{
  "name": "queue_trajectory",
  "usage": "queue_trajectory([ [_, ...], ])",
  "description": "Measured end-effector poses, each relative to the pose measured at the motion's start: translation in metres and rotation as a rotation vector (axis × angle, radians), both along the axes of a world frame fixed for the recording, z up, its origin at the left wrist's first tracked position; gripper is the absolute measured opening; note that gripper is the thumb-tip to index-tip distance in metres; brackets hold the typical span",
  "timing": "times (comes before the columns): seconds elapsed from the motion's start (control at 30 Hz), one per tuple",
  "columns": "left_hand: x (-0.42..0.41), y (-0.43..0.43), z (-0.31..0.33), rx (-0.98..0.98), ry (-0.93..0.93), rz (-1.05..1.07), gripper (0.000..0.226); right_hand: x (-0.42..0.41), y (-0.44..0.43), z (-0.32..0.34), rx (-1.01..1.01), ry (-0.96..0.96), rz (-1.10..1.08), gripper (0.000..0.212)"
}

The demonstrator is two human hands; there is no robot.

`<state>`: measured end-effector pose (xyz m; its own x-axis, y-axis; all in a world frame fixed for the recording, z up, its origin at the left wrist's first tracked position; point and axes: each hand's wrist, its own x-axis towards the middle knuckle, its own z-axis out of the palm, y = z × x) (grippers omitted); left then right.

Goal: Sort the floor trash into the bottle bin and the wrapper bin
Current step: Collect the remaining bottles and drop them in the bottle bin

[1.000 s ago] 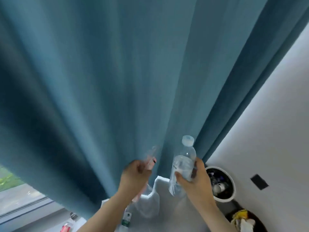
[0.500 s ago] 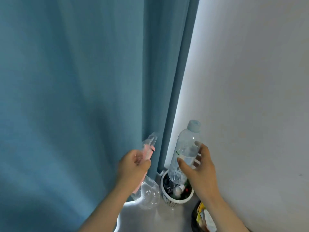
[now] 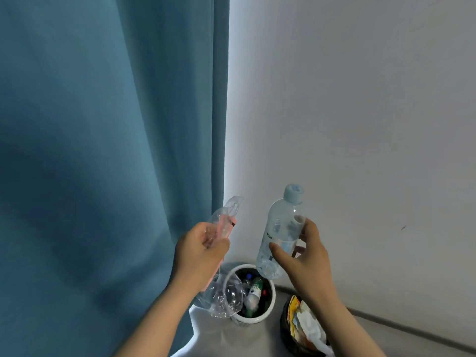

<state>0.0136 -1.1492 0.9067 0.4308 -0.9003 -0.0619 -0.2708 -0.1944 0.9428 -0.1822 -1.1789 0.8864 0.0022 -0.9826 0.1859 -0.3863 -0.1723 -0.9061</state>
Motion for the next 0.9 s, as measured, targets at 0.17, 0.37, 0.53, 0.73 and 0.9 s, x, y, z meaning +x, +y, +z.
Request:
queue_trajectory([
  [0.17,0.013,-0.021,-0.029,0.053,0.026,-0.048,0.014,0.002,-0.009,-0.026,0.097,0.065,-0.076,0.061],
  [0.37,0.018,-0.042,-0.069,0.155,0.035,-0.086,0.01,-0.006,-0.024,-0.065,0.223,0.149,-0.141,0.062],
  [0.53,0.017,-0.071,-0.102,0.246,-0.022,-0.121,0.01,-0.016,-0.045,-0.089,0.303,0.184,-0.167,0.056],
  [0.73,0.005,-0.116,-0.131,0.305,-0.069,-0.137,0.012,-0.03,-0.087,-0.122,0.402,0.211,-0.178,0.052],
  [0.9,-0.017,-0.158,-0.162,0.347,-0.04,-0.128,0.027,-0.045,-0.133,-0.147,0.468,0.233,-0.161,0.053],
])
